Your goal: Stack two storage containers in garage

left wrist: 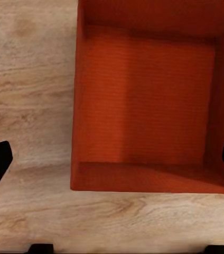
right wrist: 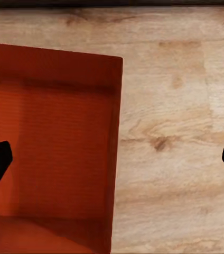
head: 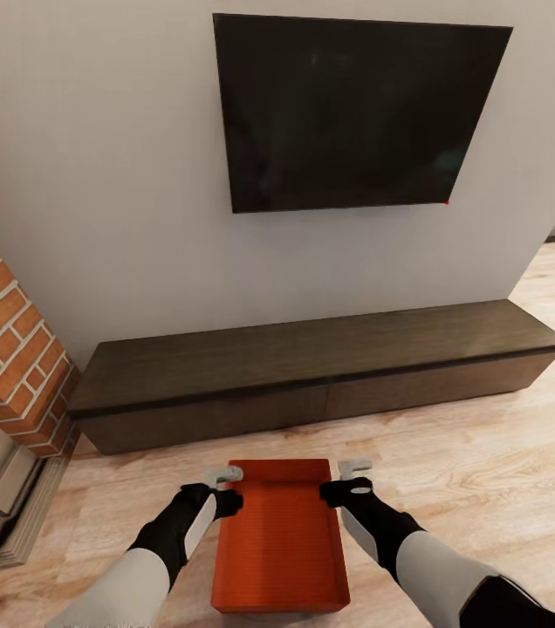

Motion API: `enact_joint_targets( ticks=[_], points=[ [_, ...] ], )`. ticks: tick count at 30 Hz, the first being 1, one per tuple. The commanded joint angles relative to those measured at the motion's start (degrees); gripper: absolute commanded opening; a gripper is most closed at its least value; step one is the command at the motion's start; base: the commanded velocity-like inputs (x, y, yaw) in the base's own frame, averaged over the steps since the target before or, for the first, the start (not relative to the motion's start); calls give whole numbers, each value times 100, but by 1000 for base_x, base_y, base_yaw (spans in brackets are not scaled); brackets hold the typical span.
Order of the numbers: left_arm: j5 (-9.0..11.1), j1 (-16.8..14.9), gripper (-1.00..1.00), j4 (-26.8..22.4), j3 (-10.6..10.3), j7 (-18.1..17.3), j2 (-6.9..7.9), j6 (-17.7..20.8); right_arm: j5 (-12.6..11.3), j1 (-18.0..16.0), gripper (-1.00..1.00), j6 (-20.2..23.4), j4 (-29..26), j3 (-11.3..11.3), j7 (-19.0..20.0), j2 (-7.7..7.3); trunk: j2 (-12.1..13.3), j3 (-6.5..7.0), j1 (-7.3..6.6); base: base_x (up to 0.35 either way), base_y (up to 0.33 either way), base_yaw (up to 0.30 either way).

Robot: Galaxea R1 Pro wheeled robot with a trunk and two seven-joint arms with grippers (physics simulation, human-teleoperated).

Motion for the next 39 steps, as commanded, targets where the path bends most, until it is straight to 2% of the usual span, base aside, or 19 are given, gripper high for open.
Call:
enact_joint_targets(
  ticks=[1,4,6,7,11,17,21,25,27,33,39],
  points=[
    [50,-26,100,167,-29,305,-10,-117,-164,-5,100,-134,136,3,-111,78,-3,-5,0,0,0,0],
    [13,-40,100,386,-186,494,-15,-202,-562,-6,100,-512,530,-19,-150,196,-3,-5,0,0,0,0],
    [3,-42,100,493,-273,520,-9,-218,-672,-6,100,-603,653,-24,-156,249,-3,-5,0,0,0,0],
    [-34,-43,100,697,-428,536,-3,-347,-747,-3,100,-648,726,-30,-160,282,-3,-5,0,0,0,0],
    [-43,-43,100,970,-551,539,5,-513,-770,-1,100,-655,905,-44,-156,294,-3,-5,0,0,0,0],
    [8,-43,100,1053,-543,539,25,-511,-773,2,100,-545,964,-33,-152,289,-3,-5,0,0,0,0],
    [28,-43,100,1027,-547,544,30,-370,-764,-2,100,-108,959,1,-152,278,-3,-5,0,0,0,0],
    [42,-43,100,893,-543,547,33,107,-731,-5,100,883,830,11,-152,283,-3,-5,0,0,0,0],
    [44,-43,100,803,-539,550,28,217,-724,-6,100,1157,753,14,-152,286,-3,-5,0,0,0,0],
    [60,-43,100,696,-533,550,26,290,-727,-6,100,1550,697,20,-152,284,-3,-5,0,0,0,0],
    [63,-43,100,713,-502,548,41,233,-719,-6,100,1556,691,22,-152,265,-3,-5,0,0,0,0]
  ],
)
